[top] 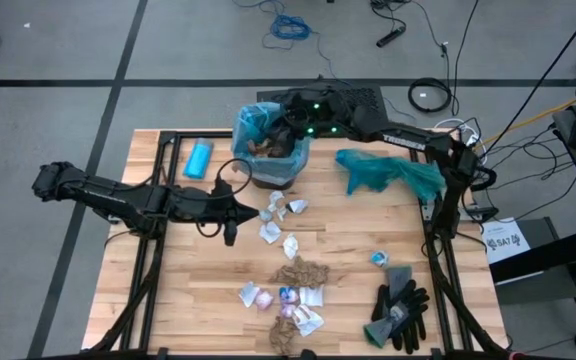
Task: Place trash/remove bag and relplace
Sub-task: Put the blue plastic trash into the trash bin
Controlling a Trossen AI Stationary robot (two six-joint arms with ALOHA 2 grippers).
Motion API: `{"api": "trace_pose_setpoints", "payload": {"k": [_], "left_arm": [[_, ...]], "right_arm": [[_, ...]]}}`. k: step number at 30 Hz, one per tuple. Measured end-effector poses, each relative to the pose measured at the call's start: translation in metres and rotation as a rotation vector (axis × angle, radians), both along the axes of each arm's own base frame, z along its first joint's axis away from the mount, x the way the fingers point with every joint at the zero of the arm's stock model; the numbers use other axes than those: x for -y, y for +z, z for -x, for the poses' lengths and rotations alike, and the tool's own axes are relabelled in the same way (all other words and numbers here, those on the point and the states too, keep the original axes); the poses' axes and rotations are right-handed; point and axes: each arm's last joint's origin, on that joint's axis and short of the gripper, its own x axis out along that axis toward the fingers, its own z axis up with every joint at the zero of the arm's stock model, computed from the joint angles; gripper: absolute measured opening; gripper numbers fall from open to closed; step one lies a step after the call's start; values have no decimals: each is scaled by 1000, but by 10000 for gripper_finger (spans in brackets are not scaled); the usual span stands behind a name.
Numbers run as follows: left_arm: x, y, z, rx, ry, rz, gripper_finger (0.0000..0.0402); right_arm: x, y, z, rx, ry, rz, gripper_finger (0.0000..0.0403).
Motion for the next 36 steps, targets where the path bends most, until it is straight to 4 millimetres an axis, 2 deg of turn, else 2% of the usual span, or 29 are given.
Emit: {"api": "trace_pose_setpoints", "payload": {"k": [5, 9, 13, 18, 25, 28, 32, 36], "left_arm": [[0, 0, 0, 2, 4, -1, 22], [0, 0, 0, 0, -13, -4, 22], [1, 0, 0, -6, -63, -50, 22], [3, 0, 0, -15, -144, -70, 22], [1, -5, 2, -65, -149, -97, 22], [0, -5, 2, -66, -144, -98, 22], [0, -5, 2, -68, -148, -97, 22], [0, -9, 3, -108, -171, -88, 22]], "right_arm": [[-5, 26, 36, -51, -62, -59, 220], [-19, 36, 68, -196, -156, -113, 204], [-45, 41, 95, -356, -200, -165, 183], [-91, 44, 120, -532, -310, -215, 160], [-166, 38, 143, -706, -506, -260, 129], [-196, 34, 151, -737, -528, -294, 117], [-225, 22, 158, -744, -549, -330, 112], [-241, -3, 182, -741, -666, -390, 117]]}}
